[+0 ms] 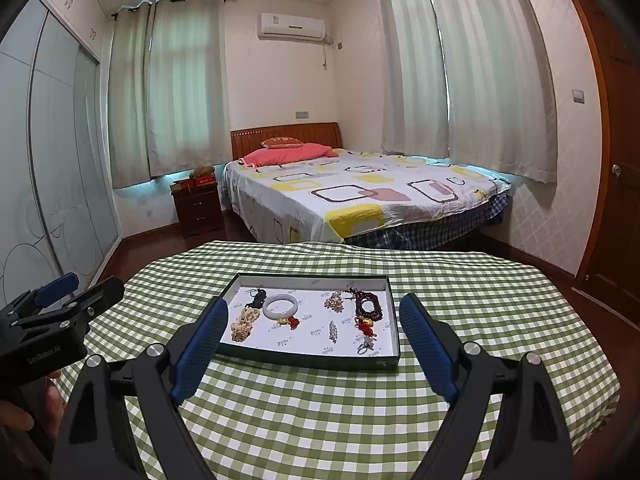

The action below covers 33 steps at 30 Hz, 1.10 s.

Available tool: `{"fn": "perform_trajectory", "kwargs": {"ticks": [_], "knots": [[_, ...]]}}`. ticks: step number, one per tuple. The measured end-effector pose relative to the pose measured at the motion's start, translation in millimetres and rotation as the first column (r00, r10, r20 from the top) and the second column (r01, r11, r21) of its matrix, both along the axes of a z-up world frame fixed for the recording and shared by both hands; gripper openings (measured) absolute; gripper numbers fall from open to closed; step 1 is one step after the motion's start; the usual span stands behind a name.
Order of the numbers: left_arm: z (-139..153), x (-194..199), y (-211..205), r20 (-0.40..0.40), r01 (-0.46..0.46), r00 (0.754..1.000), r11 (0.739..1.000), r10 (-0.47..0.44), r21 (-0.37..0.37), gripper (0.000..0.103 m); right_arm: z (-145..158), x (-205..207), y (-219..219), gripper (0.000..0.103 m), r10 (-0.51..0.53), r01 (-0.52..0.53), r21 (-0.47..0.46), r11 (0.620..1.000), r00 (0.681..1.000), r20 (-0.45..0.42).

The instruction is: Organize jewelry

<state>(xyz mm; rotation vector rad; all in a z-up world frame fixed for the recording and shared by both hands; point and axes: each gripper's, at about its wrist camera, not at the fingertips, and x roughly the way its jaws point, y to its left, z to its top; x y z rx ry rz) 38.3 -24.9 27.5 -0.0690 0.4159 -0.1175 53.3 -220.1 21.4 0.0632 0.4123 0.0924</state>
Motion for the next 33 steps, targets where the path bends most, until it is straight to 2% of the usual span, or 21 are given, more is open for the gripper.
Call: {"fn": "perform_trajectory", "kwargs": {"ticks": [33], "knots": [[1.7,-3.1,1.0,0.008,-0.005,1.0,1.0,0.005,0.002,0.099,5.4,-2.4,-1.0,0.085,-0.008,0.008,-0.002,1.0,1.0,0.017]]}}
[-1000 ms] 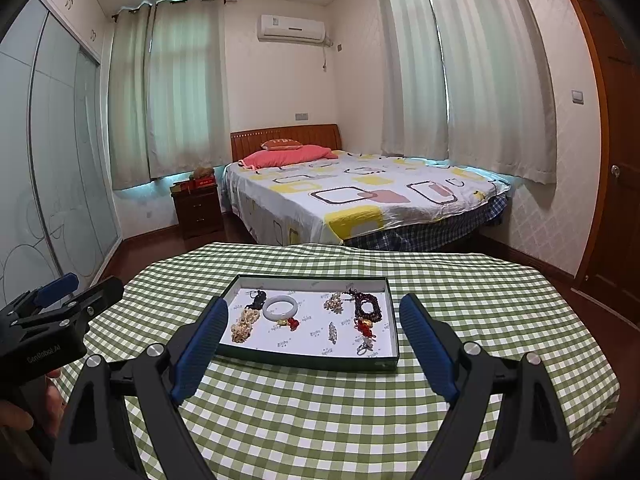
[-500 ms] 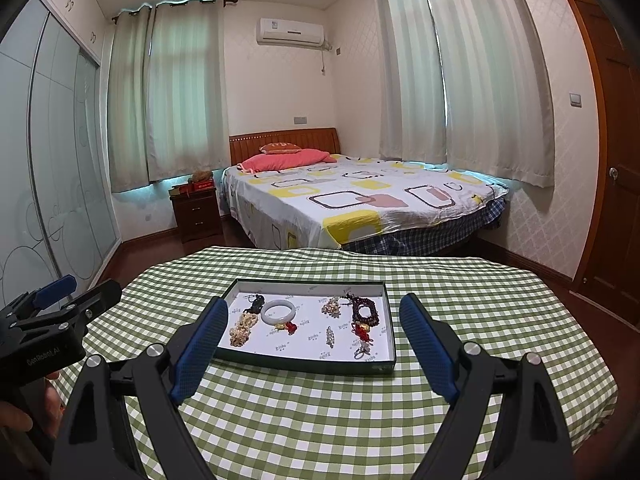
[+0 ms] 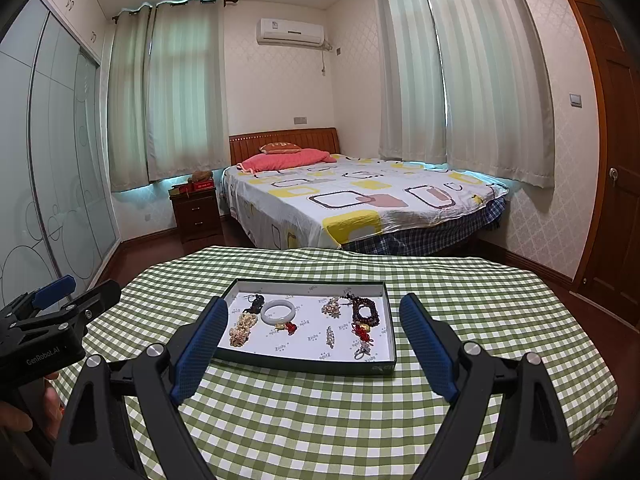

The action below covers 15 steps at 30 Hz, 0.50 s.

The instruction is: Organize jewelry

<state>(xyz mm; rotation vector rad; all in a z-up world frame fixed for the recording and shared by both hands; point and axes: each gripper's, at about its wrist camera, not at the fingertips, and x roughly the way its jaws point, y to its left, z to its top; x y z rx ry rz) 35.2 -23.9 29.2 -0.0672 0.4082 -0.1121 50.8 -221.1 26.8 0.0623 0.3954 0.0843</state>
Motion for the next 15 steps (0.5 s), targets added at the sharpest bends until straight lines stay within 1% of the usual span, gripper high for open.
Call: {"fn": "perform_trajectory", "kwargs": {"ticks": [15], "knots": [[0.3,0.2,2.9,0.005,-0.012,1.0,1.0,0.012,0.002,0.099,-0.3,-0.2,0.4,0.085,-0.001,0.001,0.0,1.0,1.0,0.002]]}}
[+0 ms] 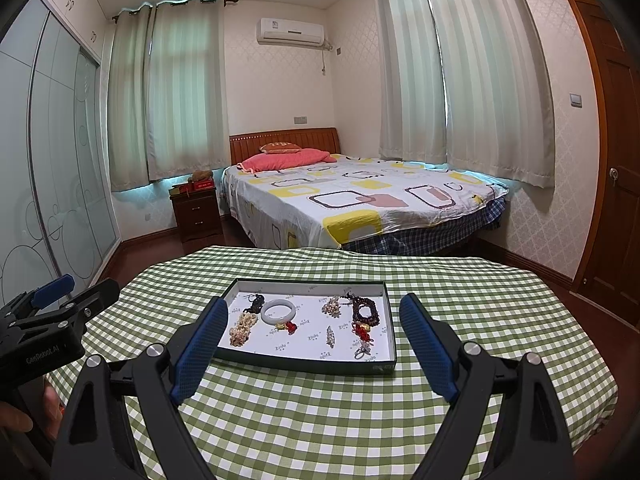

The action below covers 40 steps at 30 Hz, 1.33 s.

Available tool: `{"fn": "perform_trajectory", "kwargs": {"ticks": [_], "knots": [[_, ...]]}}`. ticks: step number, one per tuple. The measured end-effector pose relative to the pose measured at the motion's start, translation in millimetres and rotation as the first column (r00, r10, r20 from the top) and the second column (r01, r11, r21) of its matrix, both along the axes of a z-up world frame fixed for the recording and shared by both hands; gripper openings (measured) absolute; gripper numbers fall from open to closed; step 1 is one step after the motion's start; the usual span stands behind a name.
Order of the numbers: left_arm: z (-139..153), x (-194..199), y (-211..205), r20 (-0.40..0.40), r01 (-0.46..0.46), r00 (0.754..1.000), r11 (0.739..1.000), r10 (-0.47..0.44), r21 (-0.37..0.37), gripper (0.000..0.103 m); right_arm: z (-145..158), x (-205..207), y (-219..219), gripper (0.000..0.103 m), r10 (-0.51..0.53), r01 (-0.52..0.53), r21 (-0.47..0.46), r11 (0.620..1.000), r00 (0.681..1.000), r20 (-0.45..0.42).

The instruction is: Organize jewelry

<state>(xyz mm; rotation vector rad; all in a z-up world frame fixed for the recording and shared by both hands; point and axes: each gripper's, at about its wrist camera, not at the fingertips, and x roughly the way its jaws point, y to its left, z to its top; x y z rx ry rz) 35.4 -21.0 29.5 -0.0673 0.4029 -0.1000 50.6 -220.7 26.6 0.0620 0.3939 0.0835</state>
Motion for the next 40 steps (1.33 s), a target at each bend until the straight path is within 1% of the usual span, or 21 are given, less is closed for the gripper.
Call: {"fn": "perform_trajectory", "kwargs": {"ticks": [5,13,22,31,35,40], "knots": [[0.5,-0.3,-0.7,0.002,-0.012,1.0,1.0,0.012,0.004,0.099,-0.5,0.1,0.2,0.085,0.001,-0.001,0.0,1.0,1.0,-0.002],[-1.0,1.5,-5.2,-0.002,0.006,1.0,1.0,-0.006,0.02,0.099,-1.5,0.0,1.1,0.085,0.002,-0.002,-0.001,1.0,1.0,-0.006],[-3.3,1.8,-6.5,0.014,0.008,1.0,1.0,-0.008,0.006,0.099,-5.1,1.6,1.1,0.085,0.005,-0.005,-0.001,1.0,1.0,-0.014],[-8.4,5.6,-6.8,-0.002,0.012,1.0,1.0,-0.012,0.01,0.099,-9.4,4.1,1.2,0.085,0.004,-0.004,0.001,1.0,1.0,-0.026],[-16.7,14.4,-3.9,-0.039,0.003,0.999,1.0,-0.003,0.012,0.099,-12.2,6.8,0.0,0.085,0.001,-0.001,0.002,1.0,0.999,-0.035],[-38.8,35.4,7.8,-0.131,-0.018,0.991,1.0,0.016,-0.017,0.099,-23.7,19.1,-7.4,0.085,-0.006,0.007,0.011,1.0,0.998,-0.062]]}}
